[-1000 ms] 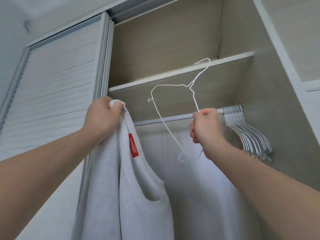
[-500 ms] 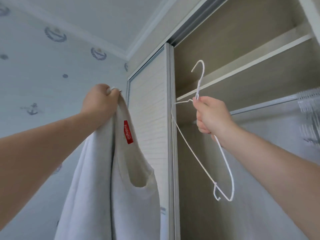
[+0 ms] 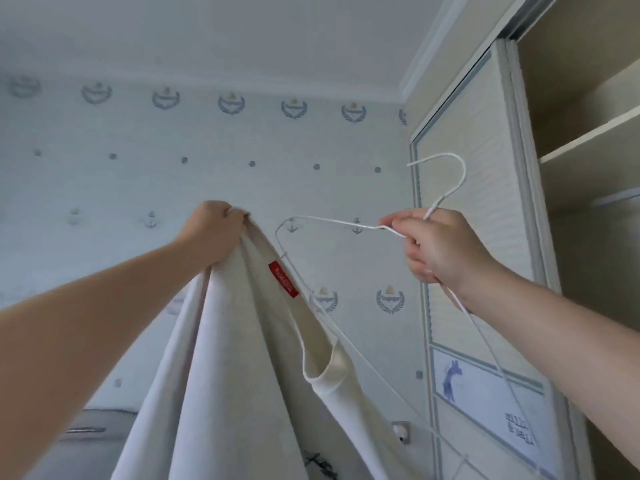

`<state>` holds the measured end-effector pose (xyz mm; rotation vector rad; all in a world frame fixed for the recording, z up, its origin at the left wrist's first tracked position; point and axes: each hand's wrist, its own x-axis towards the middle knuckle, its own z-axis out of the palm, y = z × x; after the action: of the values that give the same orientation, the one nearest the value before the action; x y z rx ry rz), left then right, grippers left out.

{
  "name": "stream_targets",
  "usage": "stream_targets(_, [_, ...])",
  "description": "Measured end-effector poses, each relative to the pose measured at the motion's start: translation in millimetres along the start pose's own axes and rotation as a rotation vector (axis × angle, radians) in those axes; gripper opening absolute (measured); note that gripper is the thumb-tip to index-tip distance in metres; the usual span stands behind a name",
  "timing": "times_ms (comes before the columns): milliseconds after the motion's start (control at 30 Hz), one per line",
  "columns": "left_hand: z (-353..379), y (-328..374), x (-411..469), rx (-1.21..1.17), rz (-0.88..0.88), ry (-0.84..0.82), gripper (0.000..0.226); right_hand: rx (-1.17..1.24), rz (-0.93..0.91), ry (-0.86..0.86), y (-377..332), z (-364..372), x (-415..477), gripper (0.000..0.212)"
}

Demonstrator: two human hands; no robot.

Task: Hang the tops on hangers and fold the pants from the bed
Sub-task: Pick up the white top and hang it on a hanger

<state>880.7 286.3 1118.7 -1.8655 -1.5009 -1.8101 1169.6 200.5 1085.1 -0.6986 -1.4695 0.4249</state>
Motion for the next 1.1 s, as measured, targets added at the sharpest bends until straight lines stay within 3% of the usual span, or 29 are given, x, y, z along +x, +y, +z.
stream_targets(100, [-73, -39, -4, 0.362, 0.011, -0.061, 0.025, 0.082, -0.037, -0.066, -7, 64, -6, 0.025])
stream_targets(167, [-118, -63, -9, 0.452, 0.015, -0.082, 0.026, 0.148, -0.047, -0.105, -8, 109, -14, 0.025])
stream_targets(267, [-175, -98, -10, 0.318, -0.099, -0.114, 0.028, 0.242, -0.047, -0.135, -4, 178, -34, 0.026])
stream_targets(367, [-223, -137, -10, 0.068, -0.315, -0.051, 0.027, 0.308, -0.074, -0.146, 2, 240, -62, 0.028])
stream_targets(533, [-286, -211, -22, -0.153, -0.577, -0.007, 0.019, 0.396, -0.089, -0.170, 16, 326, -118, 0.030])
stream_targets(700, [-331, -279, -53, -0.175, -0.688, -0.040, 0.035, 0.490, -0.041, -0.217, 46, 396, -183, 0.022])
stream_targets(867, [-343, -353, -130, -0.242, -0.836, -0.108, 0.026, 0.495, 0.147, -0.377, 85, 433, -263, 0.041])
stream_targets(967, [-346, -398, -192, -0.115, -0.867, -0.160, 0.017, 0.499, 0.267, -0.438, 109, 442, -310, 0.047])
stream_targets(1100, [-343, -460, -293, 0.031, -1.056, -0.178, 0.022, 0.427, 0.491, -0.534, 146, 452, -375, 0.046])
